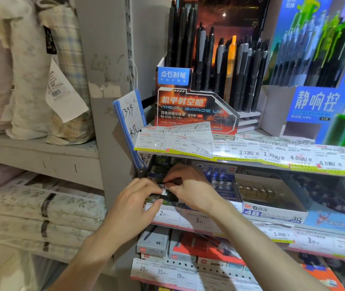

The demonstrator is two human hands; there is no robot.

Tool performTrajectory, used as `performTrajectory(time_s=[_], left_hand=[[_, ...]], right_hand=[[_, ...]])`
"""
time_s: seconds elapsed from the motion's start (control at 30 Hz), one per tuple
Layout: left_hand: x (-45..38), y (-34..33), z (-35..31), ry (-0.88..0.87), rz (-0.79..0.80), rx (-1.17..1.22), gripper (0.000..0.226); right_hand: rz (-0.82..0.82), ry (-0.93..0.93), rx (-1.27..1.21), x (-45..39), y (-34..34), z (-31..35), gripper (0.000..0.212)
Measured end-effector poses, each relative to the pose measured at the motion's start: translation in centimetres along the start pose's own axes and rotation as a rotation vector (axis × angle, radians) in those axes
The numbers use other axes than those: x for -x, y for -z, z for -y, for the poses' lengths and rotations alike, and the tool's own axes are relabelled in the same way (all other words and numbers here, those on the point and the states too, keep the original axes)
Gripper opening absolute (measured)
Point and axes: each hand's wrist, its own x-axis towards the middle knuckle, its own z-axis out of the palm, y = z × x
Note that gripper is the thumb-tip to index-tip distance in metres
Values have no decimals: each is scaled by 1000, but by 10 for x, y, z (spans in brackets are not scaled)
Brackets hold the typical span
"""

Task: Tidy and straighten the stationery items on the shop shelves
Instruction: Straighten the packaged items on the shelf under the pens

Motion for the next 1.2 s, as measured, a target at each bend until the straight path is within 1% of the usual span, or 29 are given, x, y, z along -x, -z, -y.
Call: performTrajectory(time_s=[0.1,0.23,0.3,0.37,0.43,0.47,0.6,0.7,0.87,1.07,1.2], left_hand=[[0,0,1,-1,0,9,17],[1,1,1,-2,1,7,17],[1,0,2,0,2,5,18],[1,0,2,-2,1,6,18],[1,-2,2,-4,-6,4,17],[0,-2,2,-4,-11,4,17],[-1,-2,2,-9,-17,3,15],[-1,-2,2,-6,-13,4,16],[0,-1,1,3,-9,11,17],[0,-1,0,21,-22,4,16],[0,-2,-2,34,-35,1,14]], right_hand=[[77,-13,-20,-2,4,0,21],[140,-30,-42,-2,10,-1,27],[127,-58,-57,-1,13,-2,27],[74,-128,-47,0,21,-4,27],[64,-177,25,2,29,-6,22],[86,-182,79,2,33,-7,20],[203,-172,246,-2,29,-3,20],[182,-173,310,-5,23,-3,20],[166,-154,315,-5,22,-1,18],[213,-137,308,-5,22,0,19],[211,-154,261,-5,21,-2,18]])
